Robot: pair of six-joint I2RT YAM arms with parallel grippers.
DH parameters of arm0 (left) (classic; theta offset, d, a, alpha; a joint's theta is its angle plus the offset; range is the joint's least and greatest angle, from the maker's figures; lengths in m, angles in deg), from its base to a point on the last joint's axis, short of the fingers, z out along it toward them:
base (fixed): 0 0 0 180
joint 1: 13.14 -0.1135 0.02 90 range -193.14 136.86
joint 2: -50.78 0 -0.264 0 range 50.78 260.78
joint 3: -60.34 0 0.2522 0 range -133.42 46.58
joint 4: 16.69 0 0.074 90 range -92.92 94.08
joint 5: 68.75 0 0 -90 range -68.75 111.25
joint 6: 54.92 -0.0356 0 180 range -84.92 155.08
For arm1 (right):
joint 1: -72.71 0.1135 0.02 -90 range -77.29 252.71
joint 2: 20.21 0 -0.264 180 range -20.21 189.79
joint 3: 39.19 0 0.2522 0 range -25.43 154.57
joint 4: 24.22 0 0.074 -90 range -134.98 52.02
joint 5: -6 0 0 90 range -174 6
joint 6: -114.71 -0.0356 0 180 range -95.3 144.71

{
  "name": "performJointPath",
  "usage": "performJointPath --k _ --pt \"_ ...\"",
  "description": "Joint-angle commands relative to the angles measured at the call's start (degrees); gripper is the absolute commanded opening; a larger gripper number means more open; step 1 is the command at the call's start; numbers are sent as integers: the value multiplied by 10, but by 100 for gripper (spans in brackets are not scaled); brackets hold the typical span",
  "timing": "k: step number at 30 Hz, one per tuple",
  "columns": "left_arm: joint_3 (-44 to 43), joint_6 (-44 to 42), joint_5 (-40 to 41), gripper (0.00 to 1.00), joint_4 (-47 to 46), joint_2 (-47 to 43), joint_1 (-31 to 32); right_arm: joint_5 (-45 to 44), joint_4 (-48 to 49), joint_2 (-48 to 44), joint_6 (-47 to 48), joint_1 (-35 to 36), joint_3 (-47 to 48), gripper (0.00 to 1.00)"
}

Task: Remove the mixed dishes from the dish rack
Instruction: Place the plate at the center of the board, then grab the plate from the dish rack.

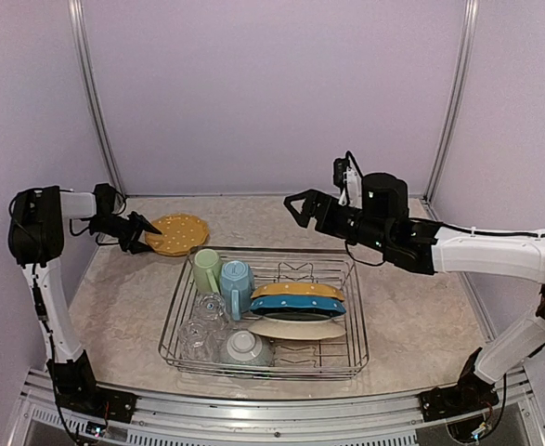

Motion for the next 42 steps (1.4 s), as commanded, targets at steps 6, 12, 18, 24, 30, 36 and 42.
performJointPath --k 6,12,18,24,30,36,42 --pt "-24 -16 46 70 34 -20 -7 -26 -164 -4 107 -2 72 100" --pt "-19 -17 79 81 43 -55 -8 -44 -344 39 197 -2 157 100" --pt "7 -17 74 86 17 -128 -5 -4 -387 2 290 -2 148 100" --pt "40 -30 68 88 -18 -230 19 55 -446 -51 420 -2 139 97" --pt "53 -62 84 90 -21 -295 71 86 -538 -67 542 3 154 96" --pt "68 -97 92 93 -38 -341 138 109 -606 -53 631 3 163 94" --pt "84 -106 81 97 -57 -368 171 164 -641 -26 654 10 187 93"
